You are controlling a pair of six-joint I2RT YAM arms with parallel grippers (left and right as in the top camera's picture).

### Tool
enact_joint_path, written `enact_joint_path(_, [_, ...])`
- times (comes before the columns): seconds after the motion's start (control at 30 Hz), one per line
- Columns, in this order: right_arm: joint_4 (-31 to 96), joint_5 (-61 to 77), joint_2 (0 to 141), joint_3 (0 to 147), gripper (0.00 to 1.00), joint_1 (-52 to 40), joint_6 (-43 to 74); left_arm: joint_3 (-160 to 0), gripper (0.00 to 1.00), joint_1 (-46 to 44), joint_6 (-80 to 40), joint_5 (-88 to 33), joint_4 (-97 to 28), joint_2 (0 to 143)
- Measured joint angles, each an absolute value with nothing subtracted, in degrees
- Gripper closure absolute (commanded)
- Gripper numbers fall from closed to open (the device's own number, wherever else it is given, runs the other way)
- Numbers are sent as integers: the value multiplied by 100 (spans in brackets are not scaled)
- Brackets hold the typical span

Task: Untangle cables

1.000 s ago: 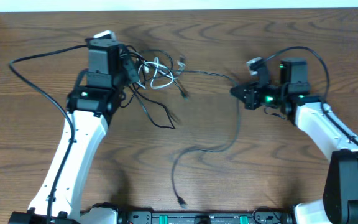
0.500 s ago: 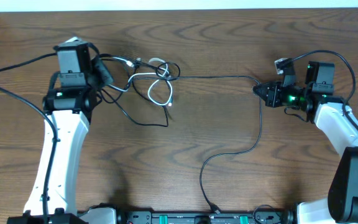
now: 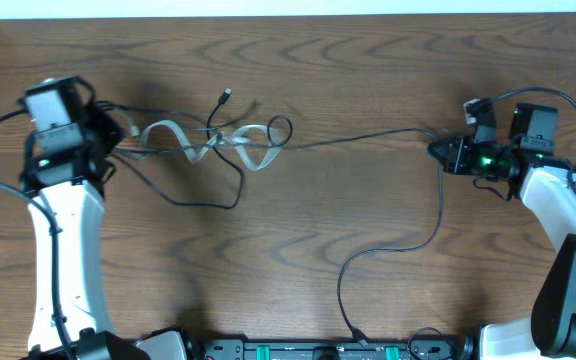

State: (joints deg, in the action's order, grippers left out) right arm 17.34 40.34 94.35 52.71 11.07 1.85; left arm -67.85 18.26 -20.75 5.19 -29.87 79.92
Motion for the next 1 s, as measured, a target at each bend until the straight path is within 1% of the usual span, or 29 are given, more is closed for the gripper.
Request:
enact_joint_path(0.23, [1787,3957,9437,5271,99,1291,185,-6785,92,2401,-2248,567,-3166,7992])
enact_joint_path(0.47, [1787,3931,9435,5271,99,1291,185,-6785,92,2434,-2248,429,-3234,7992])
enact_joint_path(0.5, [1787,3918,9435,5271,98,1291,185,-6785,92,2434,-2246,342,-3234,7992])
enact_joint_path(0.57, [1793,3894,9435,5271,83,1291,200,-6785,92,2440,-2196,97,-3232,7992])
enact_joint_path(0.63, [1789,3861,9435,5271,63,1306,217,-6785,92,2451,-2043,-336,-3227,7992])
enact_joint_path(0.7, [1782,3861,9435,5271,47,1330,217,-6785,92,2462,-1734,-932,-3221,7992])
enact_joint_path(0.73, [1778,3870,9435,5271,43,1341,215,-6785,92,2464,-1584,-1208,-3221,7992])
enact_joint_path(0.87, [1754,4270,9435,5271,33,1328,19,-6785,91,2373,-751,-2377,-3247,7992])
enact_joint_path(1.0, [1710,5074,9435,5271,30,1164,-397,-6785,91,2058,69,-3363,-3308,7992])
